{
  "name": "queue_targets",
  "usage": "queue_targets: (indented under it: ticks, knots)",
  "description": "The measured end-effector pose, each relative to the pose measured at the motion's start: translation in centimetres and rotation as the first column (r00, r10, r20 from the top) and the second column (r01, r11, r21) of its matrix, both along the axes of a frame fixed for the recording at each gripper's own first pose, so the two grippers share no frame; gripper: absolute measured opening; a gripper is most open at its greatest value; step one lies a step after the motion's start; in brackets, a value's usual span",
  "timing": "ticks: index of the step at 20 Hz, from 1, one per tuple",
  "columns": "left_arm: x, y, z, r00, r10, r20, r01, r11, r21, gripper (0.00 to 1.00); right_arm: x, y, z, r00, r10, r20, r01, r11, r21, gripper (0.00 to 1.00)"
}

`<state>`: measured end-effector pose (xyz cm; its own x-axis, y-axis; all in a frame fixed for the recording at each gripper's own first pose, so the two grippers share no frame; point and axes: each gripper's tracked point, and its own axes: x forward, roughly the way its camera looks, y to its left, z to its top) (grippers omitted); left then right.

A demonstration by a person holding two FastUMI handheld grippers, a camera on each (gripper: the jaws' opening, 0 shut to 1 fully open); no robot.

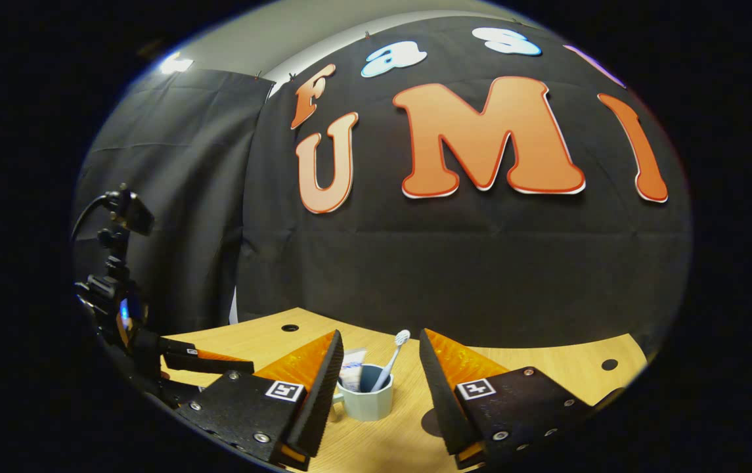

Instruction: Put the toothbrush and toothpaste on the desktop into the cup, then pick up the cup and place it on the coaster on the desktop.

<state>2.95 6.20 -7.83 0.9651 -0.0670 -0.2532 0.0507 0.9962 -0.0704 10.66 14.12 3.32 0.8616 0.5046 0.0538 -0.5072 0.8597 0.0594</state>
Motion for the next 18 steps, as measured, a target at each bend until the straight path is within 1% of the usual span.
queue_targets:
  ticks: [1,2,3,4,5,8,9,10,12,13,14,15,18]
  knots:
    - [0.5,-0.2,0.5,1.000,-0.010,-0.009,0.010,1.000,0.013,0.98,-0.4,-1.0,0.5,1.000,-0.011,0.010,0.011,1.000,0.003,0.74]
    - [1.1,-0.5,1.1,1.000,-0.019,-0.014,0.019,1.000,0.023,0.98,-1.1,-1.9,1.0,1.000,-0.021,0.021,0.021,1.000,0.003,0.81]
    - [1.6,-0.8,1.4,0.999,-0.029,-0.027,0.030,0.999,0.030,0.98,-1.7,-3.1,1.6,0.999,-0.034,0.036,0.034,0.999,0.004,0.83]
    - [2.2,-1.1,1.7,0.998,-0.044,-0.042,0.045,0.998,0.035,0.98,-2.3,-4.2,2.3,0.997,-0.047,0.054,0.047,0.999,0.009,0.87]
    - [2.7,-1.4,2.0,0.997,-0.053,-0.060,0.055,0.998,0.034,0.98,-2.7,-5.3,3.0,0.996,-0.063,0.070,0.062,0.998,0.013,0.89]
    - [3.7,-3.2,2.4,0.984,-0.136,-0.113,0.136,0.991,-0.009,0.98,-4.1,-8.7,4.2,0.989,-0.121,0.089,0.119,0.993,0.027,0.93]
    - [4.1,-3.3,2.2,0.980,-0.144,-0.138,0.144,0.990,-0.009,0.98,-4.6,-9.6,4.4,0.987,-0.132,0.094,0.130,0.991,0.035,0.99]
    - [4.6,-3.5,1.9,0.974,-0.153,-0.164,0.154,0.988,-0.009,0.98,-5.0,-10.5,4.5,0.985,-0.148,0.093,0.145,0.989,0.037,0.93]
    - [5.1,-3.9,1.3,0.956,-0.178,-0.232,0.175,0.984,-0.032,0.98,-5.7,-12.0,4.6,0.980,-0.180,0.091,0.177,0.984,0.034,0.94]
    - [5.0,-4.1,0.8,0.943,-0.194,-0.270,0.188,0.981,-0.048,0.98,-6.0,-12.7,4.7,0.978,-0.189,0.093,0.187,0.982,0.033,0.99]
    - [5.4,-4.2,0.5,0.933,-0.197,-0.302,0.189,0.980,-0.056,1.00,-6.3,-13.5,4.6,0.976,-0.197,0.095,0.195,0.980,0.031,0.94]
    - [5.6,-4.4,-0.1,0.920,-0.200,-0.338,0.195,0.980,-0.049,0.98,-6.8,-14.1,4.7,0.974,-0.203,0.100,0.201,0.979,0.029,0.94]
    - [6.2,-4.8,-1.7,0.882,-0.194,-0.430,0.209,0.978,-0.011,0.98,-8.1,-15.8,4.4,0.967,-0.228,0.114,0.230,0.973,0.002,0.94]
